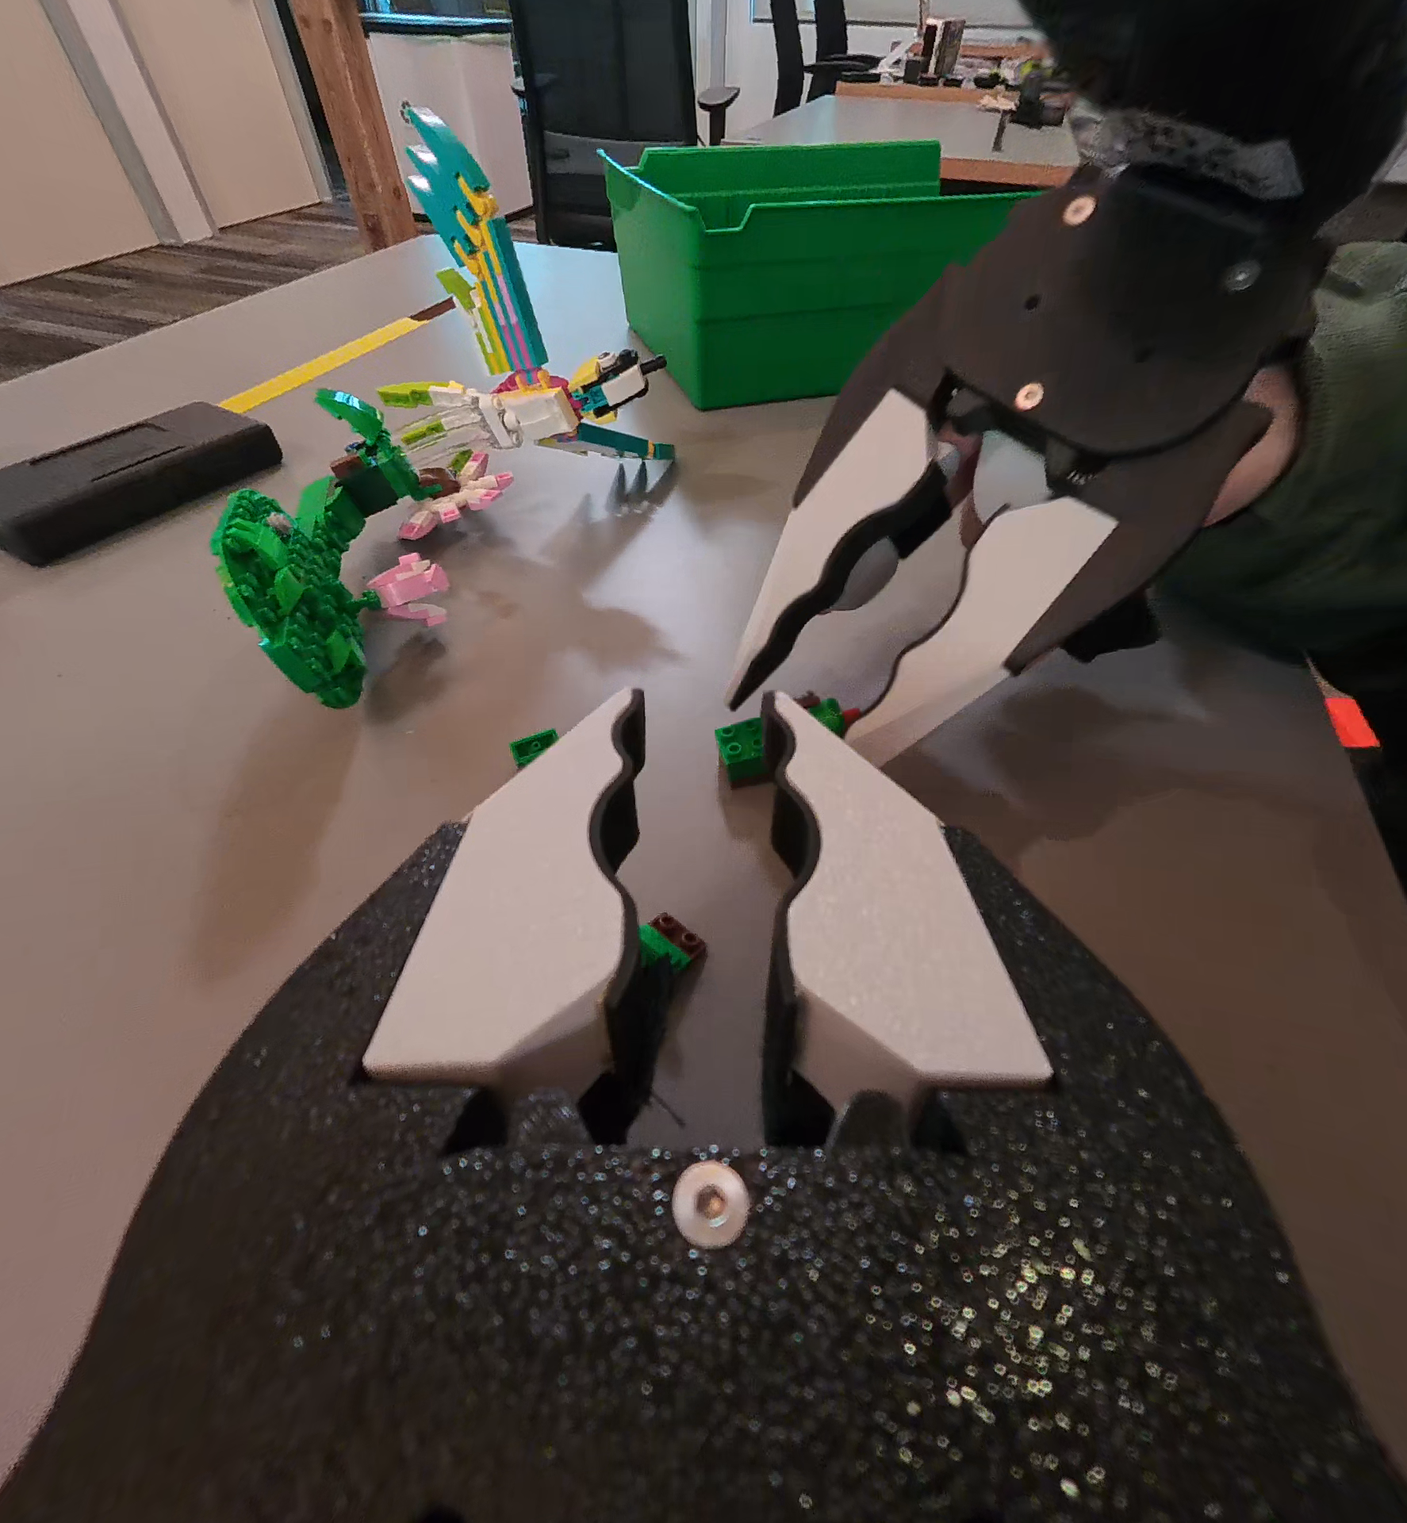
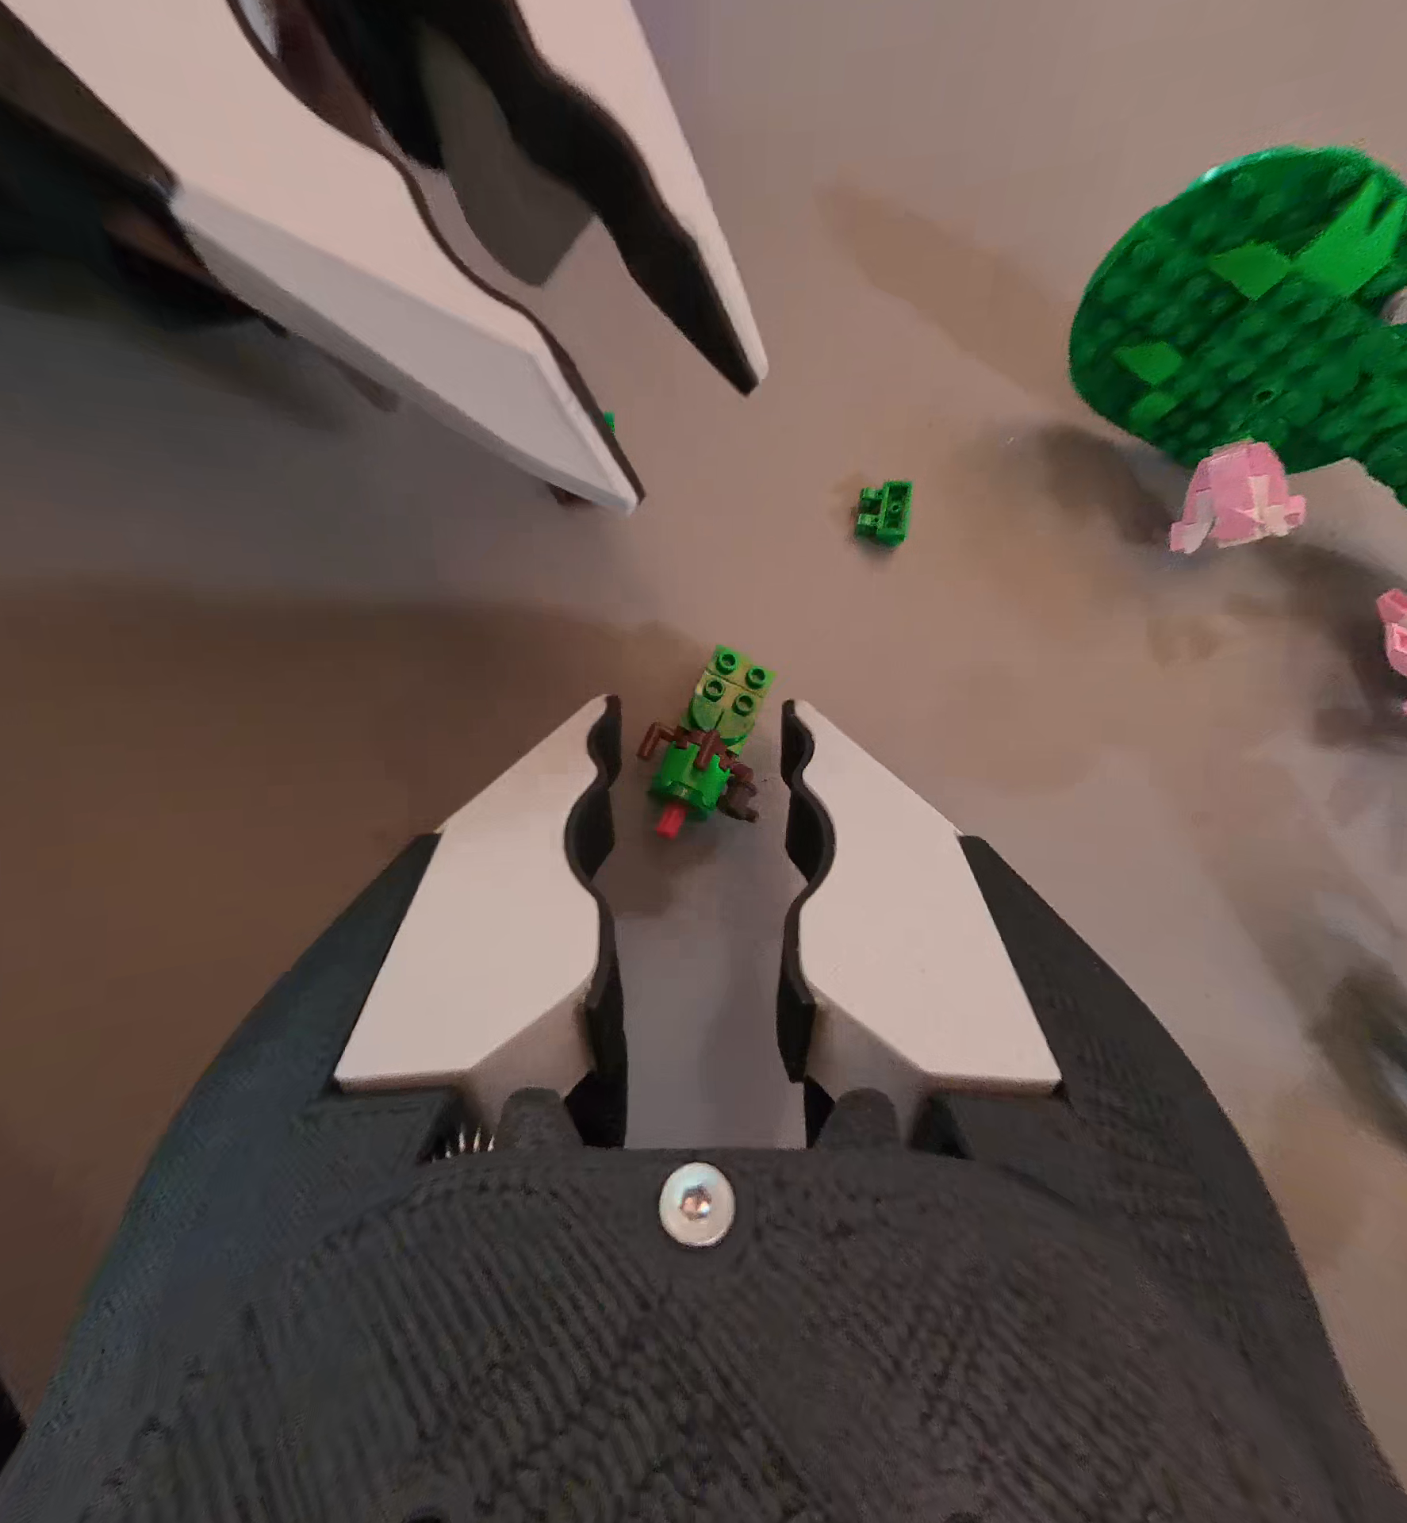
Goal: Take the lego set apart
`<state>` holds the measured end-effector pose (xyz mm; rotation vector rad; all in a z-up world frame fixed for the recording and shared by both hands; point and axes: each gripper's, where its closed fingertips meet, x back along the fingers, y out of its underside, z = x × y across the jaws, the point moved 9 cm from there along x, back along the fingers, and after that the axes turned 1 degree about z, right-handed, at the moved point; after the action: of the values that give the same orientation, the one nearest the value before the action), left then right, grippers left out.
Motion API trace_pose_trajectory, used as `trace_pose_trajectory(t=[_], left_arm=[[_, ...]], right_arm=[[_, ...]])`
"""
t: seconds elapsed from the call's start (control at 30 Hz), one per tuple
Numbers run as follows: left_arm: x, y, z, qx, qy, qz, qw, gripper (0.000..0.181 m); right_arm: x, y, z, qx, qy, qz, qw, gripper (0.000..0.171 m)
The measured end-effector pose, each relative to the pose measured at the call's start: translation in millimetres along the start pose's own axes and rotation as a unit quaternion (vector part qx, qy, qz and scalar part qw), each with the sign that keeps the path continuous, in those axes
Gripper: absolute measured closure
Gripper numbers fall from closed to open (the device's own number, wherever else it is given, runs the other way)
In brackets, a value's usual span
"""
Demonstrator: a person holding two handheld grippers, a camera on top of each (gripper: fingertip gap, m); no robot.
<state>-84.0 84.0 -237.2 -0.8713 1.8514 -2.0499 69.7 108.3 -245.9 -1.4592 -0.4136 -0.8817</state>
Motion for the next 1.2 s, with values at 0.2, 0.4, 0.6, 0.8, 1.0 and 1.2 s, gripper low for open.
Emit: trace_pose_trajectory(t=[0.2, 0.4, 0.6, 0.8, 1.0, 1.2], left_arm=[[3, 0, -3, 0.024, -0.003, 0.006, 1.000, 0.153], [2, -11, 2, 0.149, 0.086, 0.120, 0.978, 0.143], [5, -18, 11, 0.149, 0.122, 0.184, 0.964, 0.157], [6, -18, 12, 0.150, 0.132, 0.196, 0.960, 0.157], [4, -15, 12, 0.164, 0.162, 0.195, 0.953, 0.160], [6, -14, 9, 0.204, 0.198, 0.216, 0.934, 0.165]], right_arm=[[-4, -3, 19, -0.057, -0.060, 0.110, 0.991, 0.157], [21, -11, 33, -0.161, -0.263, 0.384, 0.870, 0.157], [20, -13, 24, -0.158, -0.303, 0.438, 0.831, 0.157], [17, -11, 24, -0.176, -0.348, 0.448, 0.805, 0.157], [21, -9, 24, -0.136, -0.334, 0.448, 0.818, 0.157], [25, -8, 23, -0.123, -0.340, 0.458, 0.812, 0.157]])
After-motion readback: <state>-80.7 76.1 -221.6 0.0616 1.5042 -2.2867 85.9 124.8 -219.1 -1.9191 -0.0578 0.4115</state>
